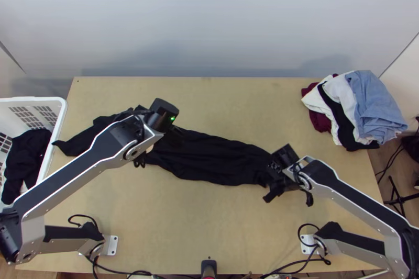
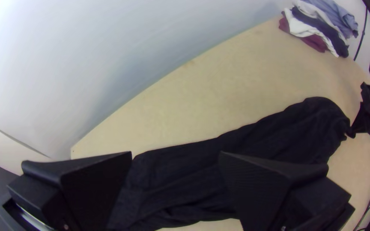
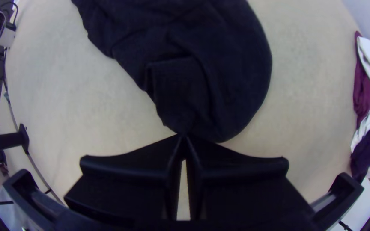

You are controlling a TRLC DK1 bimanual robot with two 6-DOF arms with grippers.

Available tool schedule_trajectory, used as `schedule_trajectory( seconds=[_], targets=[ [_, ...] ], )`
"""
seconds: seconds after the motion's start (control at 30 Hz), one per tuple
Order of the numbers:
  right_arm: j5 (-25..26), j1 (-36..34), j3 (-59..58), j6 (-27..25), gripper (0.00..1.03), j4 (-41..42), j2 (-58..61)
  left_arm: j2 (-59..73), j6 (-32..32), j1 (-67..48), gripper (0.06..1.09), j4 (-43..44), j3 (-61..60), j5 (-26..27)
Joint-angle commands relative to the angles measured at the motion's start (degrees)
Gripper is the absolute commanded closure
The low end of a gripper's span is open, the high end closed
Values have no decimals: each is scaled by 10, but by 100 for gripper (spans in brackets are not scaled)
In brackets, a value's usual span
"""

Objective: Fold the t-shirt

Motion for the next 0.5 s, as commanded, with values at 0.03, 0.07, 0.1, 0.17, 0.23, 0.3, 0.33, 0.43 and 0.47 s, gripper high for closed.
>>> schedule_trajectory(
  seconds=[0.03,0.07,0.1,0.17,0.23,0.3,0.33,0.43,0.47],
  targets=[
    [8,-30,125,0,99,-19,-43,-47,4,5,10,-2,-58,1],
    [9,-42,155,0,99,-18,-43,-55,10,5,10,-2,-67,1],
    [8,-50,193,2,99,-18,-42,-63,14,5,10,-2,-78,1],
    [8,-73,261,19,99,8,-40,-75,21,8,10,-2,-94,1],
    [9,-81,314,24,99,20,-37,-86,31,10,10,-1,-106,1],
    [9,-85,353,32,99,27,-33,-94,44,8,10,3,-118,1],
    [9,-87,369,38,99,31,-27,-97,49,6,10,5,-126,1],
    [9,-89,398,45,99,32,-12,-97,63,1,10,11,-152,0],
    [10,-89,401,45,99,34,-11,-97,68,-1,10,14,-159,0]
  ],
)
